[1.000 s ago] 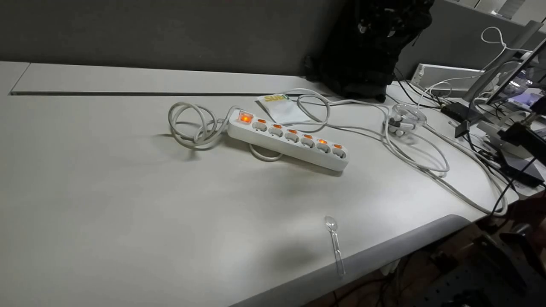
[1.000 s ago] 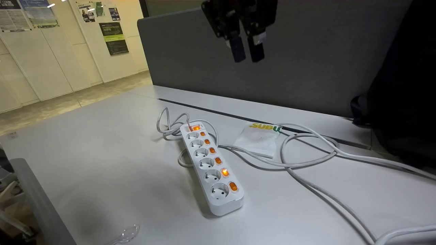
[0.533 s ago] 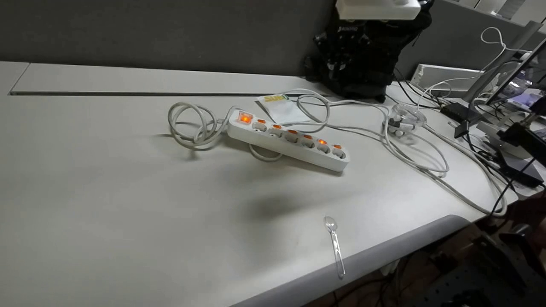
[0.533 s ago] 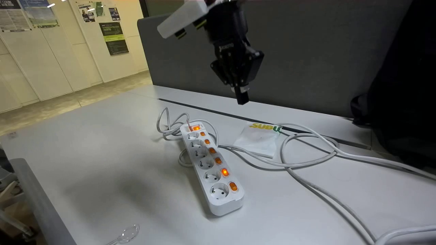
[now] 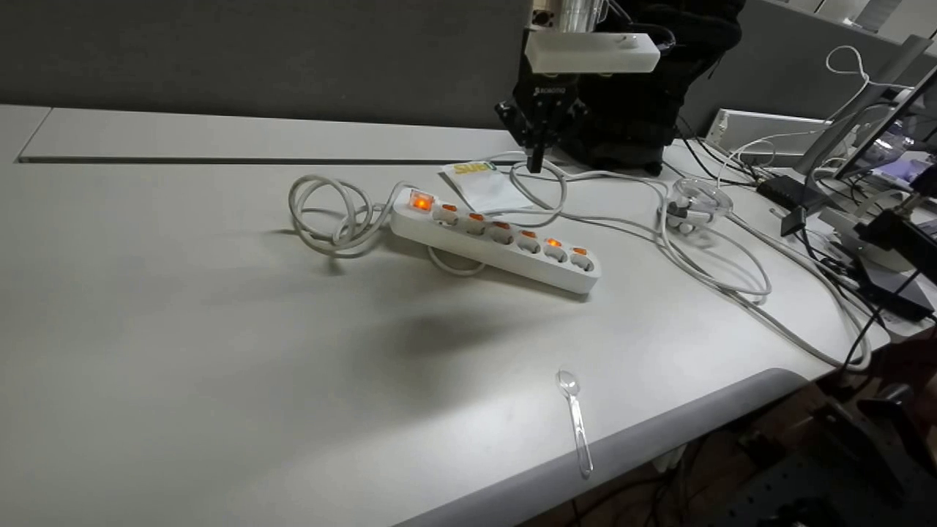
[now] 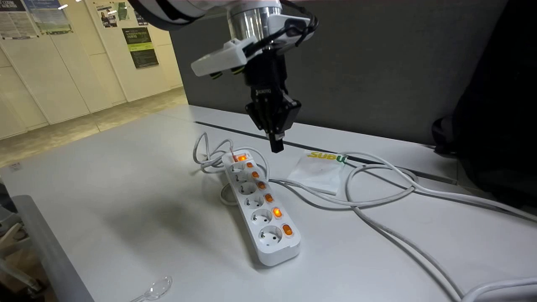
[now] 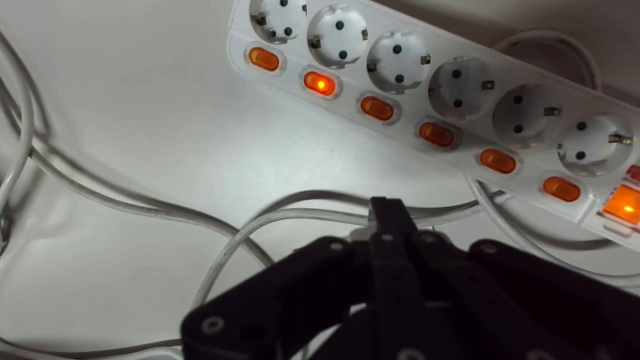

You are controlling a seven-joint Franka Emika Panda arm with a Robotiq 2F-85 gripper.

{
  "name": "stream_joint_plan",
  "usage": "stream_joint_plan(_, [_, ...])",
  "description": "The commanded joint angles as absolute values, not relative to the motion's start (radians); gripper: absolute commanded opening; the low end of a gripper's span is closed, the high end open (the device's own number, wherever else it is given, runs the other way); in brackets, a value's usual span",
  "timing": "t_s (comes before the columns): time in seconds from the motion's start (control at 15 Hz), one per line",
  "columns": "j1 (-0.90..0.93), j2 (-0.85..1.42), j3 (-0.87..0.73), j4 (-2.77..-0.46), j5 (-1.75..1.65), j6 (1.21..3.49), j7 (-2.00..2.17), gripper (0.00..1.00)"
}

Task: Turn on the switch in the middle

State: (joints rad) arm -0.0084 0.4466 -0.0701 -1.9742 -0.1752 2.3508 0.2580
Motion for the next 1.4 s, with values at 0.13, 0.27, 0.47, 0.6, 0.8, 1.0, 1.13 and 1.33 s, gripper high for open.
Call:
stream_joint_plan(0.13, [0.021, 0.462, -0.092, -1.979, -0.194, 2.393, 0.27, 0.0])
stream_joint_plan(0.27, [0.035, 0.481, -0.097, -1.98, -0.207, 2.43, 0.279, 0.0])
stream_joint_plan(0.47, [0.046, 0.516, -0.103, -1.971, -0.205, 2.467, 0.269, 0.0])
stream_joint_plan(0.6, [0.048, 0.539, -0.099, -1.969, -0.19, 2.478, 0.255, 0.0])
stream_joint_plan(0.8, [0.05, 0.557, -0.093, -1.976, -0.175, 2.474, 0.248, 0.0])
stream_joint_plan(1.0, [0.054, 0.567, -0.091, -1.984, -0.164, 2.479, 0.245, 0.0])
stream_joint_plan(1.13, [0.057, 0.576, -0.09, -1.984, -0.162, 2.483, 0.241, 0.0])
stream_joint_plan(1.33, [0.059, 0.583, -0.087, -1.988, -0.156, 2.485, 0.24, 0.0])
